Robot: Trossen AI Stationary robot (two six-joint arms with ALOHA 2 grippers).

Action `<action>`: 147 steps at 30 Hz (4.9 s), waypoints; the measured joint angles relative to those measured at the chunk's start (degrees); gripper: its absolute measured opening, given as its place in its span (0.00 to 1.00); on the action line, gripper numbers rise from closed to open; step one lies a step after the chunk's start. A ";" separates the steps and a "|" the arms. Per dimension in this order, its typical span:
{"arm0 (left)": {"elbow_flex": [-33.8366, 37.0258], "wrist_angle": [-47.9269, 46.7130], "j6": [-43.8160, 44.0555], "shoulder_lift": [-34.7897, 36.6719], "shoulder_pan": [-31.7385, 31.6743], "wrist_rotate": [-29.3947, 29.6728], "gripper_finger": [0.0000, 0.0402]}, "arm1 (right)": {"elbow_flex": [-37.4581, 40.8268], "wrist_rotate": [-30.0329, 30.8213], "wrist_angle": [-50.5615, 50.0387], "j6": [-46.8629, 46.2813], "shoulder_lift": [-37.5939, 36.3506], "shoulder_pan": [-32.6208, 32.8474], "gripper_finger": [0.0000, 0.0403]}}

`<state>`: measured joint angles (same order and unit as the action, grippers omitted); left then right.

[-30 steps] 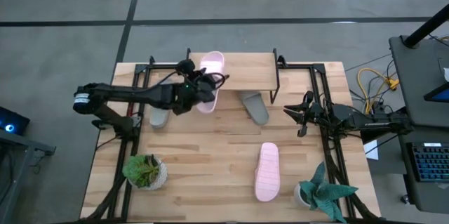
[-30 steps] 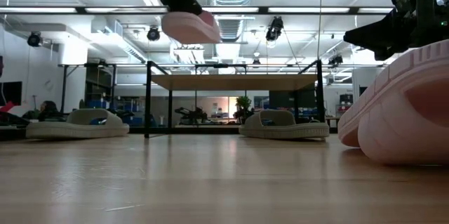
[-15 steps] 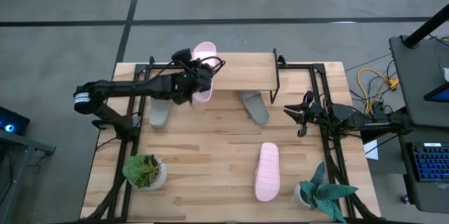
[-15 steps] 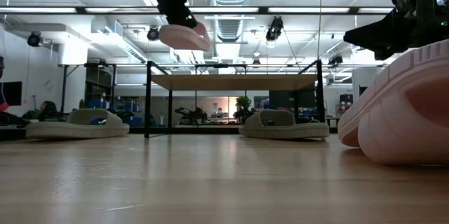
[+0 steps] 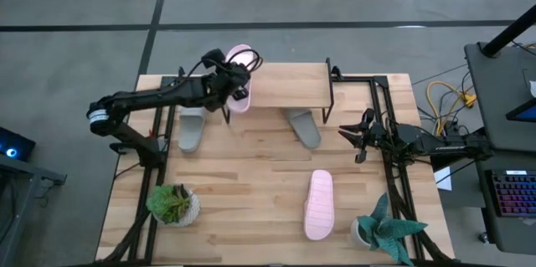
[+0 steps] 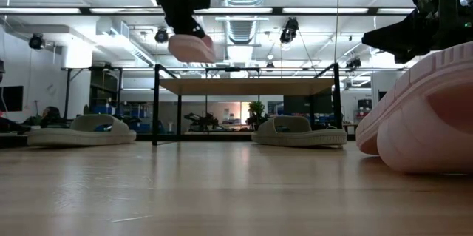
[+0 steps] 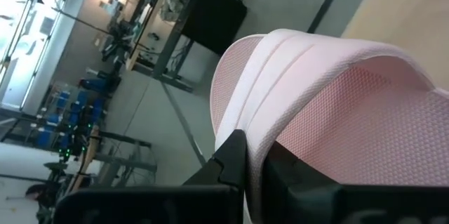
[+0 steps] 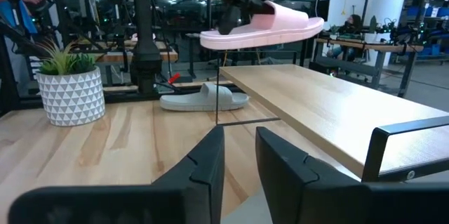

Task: Pick and place slides into the shelf
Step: Put the left pink slides on the shelf, then put the pink slides on the shelf

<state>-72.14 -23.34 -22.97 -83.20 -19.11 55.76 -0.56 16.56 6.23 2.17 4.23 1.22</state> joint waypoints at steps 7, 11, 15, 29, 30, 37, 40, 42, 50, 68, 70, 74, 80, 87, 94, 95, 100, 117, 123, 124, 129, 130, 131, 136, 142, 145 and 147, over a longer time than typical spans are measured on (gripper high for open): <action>1.60 3.50 -0.16 0.00 -2.10 -3.33 0.00 | 0.00 0.00 -0.01 0.00 0.00 0.01 0.17; 1.66 3.60 -0.15 0.00 -2.73 -3.93 0.00 | 0.00 0.00 0.00 0.00 0.00 0.01 0.16; 1.76 3.67 -0.18 0.00 -3.69 -4.64 0.00 | 0.00 0.00 -0.01 0.00 0.00 -0.01 0.16; 9.65 13.90 -4.73 0.00 -5.77 -6.03 0.00 | 0.00 0.00 0.01 0.00 0.00 0.00 0.15; 9.83 13.91 -4.81 0.00 -5.95 -6.35 0.00 | 0.00 0.00 -0.01 0.00 0.00 -0.01 0.15; 10.36 15.25 -6.05 -0.01 -7.52 -8.99 0.00 | 0.00 0.00 0.01 -0.02 0.00 0.00 0.16; 10.34 15.79 -6.39 -0.02 -8.51 -10.28 0.00 | 0.00 0.00 0.01 -0.02 0.00 0.01 0.16; 10.57 15.82 -6.37 -0.02 -8.97 -11.68 0.00 | 0.00 0.00 0.01 -0.02 0.00 0.01 0.16; 11.89 15.98 -6.45 -0.02 -9.69 -12.69 0.00 | 0.00 0.00 0.01 -0.02 0.00 0.01 0.15; 13.29 18.39 -7.58 0.04 -9.84 -14.54 0.08 | 0.00 0.00 0.01 -0.02 0.00 0.01 0.17; 13.29 18.44 -7.61 0.04 -9.89 -14.79 0.12 | 0.00 0.00 0.01 -0.02 0.00 0.00 0.17; 13.23 18.32 -7.59 0.02 -9.89 -14.96 0.21 | 0.00 0.00 0.01 -0.02 0.00 0.00 0.16; 13.16 18.43 -7.40 0.00 -9.84 -15.63 0.34 | 0.00 0.00 0.01 -0.02 0.00 0.01 0.17; 12.47 18.09 -7.36 0.03 -9.82 -22.41 0.46 | 0.00 0.00 0.01 -0.02 0.00 -0.01 0.19; 12.31 17.62 -7.38 1.64 -9.80 -23.78 0.51 | 0.00 0.00 0.01 -0.02 0.00 0.01 0.17; 12.31 17.21 -7.35 1.74 -9.78 -23.84 0.51 | 0.00 0.00 0.01 -0.02 0.00 0.01 0.17; 12.21 13.76 -7.29 1.81 -9.66 -24.05 0.51 | 0.00 0.00 0.01 -0.02 0.00 -0.01 0.16; 12.18 13.73 -7.40 5.70 -7.31 -24.07 0.51 | 0.00 0.02 0.01 -0.02 0.00 0.00 0.18; 12.29 13.72 -4.75 9.76 -3.58 -25.61 0.51 | 0.00 0.02 0.01 -0.02 0.00 -0.01 0.16; 12.30 13.68 -3.80 10.40 -2.73 -26.76 0.51 | 0.00 0.02 0.01 -0.02 0.00 0.01 0.16; 12.48 13.80 -1.24 12.97 2.47 -32.27 0.51 | 0.00 0.01 0.00 0.00 0.00 0.00 0.16; 12.50 13.78 -1.21 13.43 3.62 -33.19 0.51 | 0.00 0.01 0.01 -0.01 0.00 0.00 0.16; 12.50 13.80 -1.08 13.85 4.73 -33.87 0.51 | 0.00 0.01 0.01 -0.02 0.00 0.00 0.16; 12.55 13.76 4.46 14.26 10.43 -37.81 0.51 | 0.00 0.02 0.01 -0.02 0.00 0.00 0.18; 12.75 13.81 7.84 12.73 17.24 -38.60 0.51 | 0.00 -0.04 0.01 -0.02 0.00 0.00 0.18; 13.17 13.89 7.33 12.65 19.61 -38.58 0.51 | 0.00 -2.45 -0.03 0.57 0.08 0.01 0.18; 13.43 14.65 7.65 12.74 20.35 -38.61 0.51 | 0.00 -5.70 -0.07 1.88 0.11 0.01 0.18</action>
<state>-58.71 -8.69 -15.32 -70.46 1.24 17.15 -0.56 10.86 6.16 4.05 4.34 1.23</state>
